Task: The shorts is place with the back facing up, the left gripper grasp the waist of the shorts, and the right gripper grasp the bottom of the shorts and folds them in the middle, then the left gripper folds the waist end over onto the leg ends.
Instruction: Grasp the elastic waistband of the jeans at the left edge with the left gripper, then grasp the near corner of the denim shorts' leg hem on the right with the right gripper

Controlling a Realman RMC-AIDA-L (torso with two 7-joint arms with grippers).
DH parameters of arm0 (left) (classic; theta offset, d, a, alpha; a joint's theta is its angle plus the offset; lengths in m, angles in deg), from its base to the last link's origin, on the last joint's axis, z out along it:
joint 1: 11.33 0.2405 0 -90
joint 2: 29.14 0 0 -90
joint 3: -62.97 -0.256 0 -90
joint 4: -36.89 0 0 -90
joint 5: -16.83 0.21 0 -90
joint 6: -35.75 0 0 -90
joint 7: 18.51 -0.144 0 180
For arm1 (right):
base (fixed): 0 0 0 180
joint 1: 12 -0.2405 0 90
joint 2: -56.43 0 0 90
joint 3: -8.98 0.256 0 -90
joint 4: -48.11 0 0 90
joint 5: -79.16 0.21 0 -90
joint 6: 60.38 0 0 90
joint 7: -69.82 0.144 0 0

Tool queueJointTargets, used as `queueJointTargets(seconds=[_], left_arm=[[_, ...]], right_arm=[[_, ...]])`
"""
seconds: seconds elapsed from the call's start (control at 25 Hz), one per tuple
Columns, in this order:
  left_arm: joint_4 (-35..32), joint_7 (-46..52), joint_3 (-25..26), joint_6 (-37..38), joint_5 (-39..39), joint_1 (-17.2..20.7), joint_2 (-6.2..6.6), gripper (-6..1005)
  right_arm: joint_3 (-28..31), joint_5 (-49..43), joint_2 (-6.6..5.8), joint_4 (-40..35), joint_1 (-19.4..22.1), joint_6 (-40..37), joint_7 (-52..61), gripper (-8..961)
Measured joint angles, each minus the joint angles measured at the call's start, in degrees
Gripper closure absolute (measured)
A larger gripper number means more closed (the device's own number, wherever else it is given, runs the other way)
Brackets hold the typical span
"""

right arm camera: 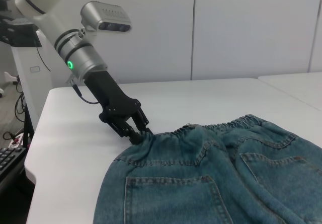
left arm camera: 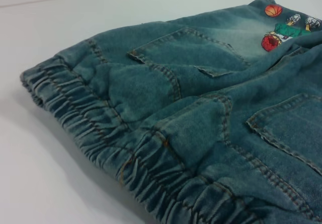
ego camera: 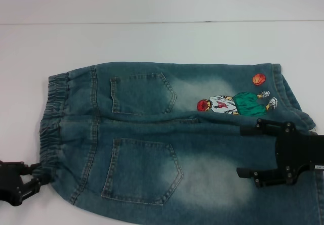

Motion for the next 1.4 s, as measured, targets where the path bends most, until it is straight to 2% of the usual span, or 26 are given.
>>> queueJointTargets(seconds=[0.24,0.64,0.76,0.92,1.16,1.4], left_arm=[[-0.1,-1.0,-0.4,1.5,-1.4,0.1,-0.16,710],[-1.3,-1.9,0.8,4.3,-5.4,1.3,0.14,818],[-1.1,-1.4,1.8,4.4,-6.4,1.0,0.26,840],[-1.2,-0.6,2.4,4.5,-8.0,0.8,0.35,867],[-1.2,-1.1,2.2,5.6,-10.3,0.9,0.35,872],[-1.0,-1.9,1.8,5.8,-10.3,1.1,0.24,878]], right_arm=[[0.2,0.3,-0.01,0.0,0.1,-0.2,0.1,25],[0.6,0.6,-0.02,0.0,0.2,-0.3,0.1,25],[1.8,0.6,-0.27,-0.8,0.2,0.1,3.3,25],[1.6,-1.2,-0.4,-7.2,0.8,-0.3,13.6,25],[1.1,-10.3,-0.33,-21.1,1.0,-10.7,23.5,25],[-5.0,-20.2,-0.4,-32.1,-0.1,-13.2,35.5,25]])
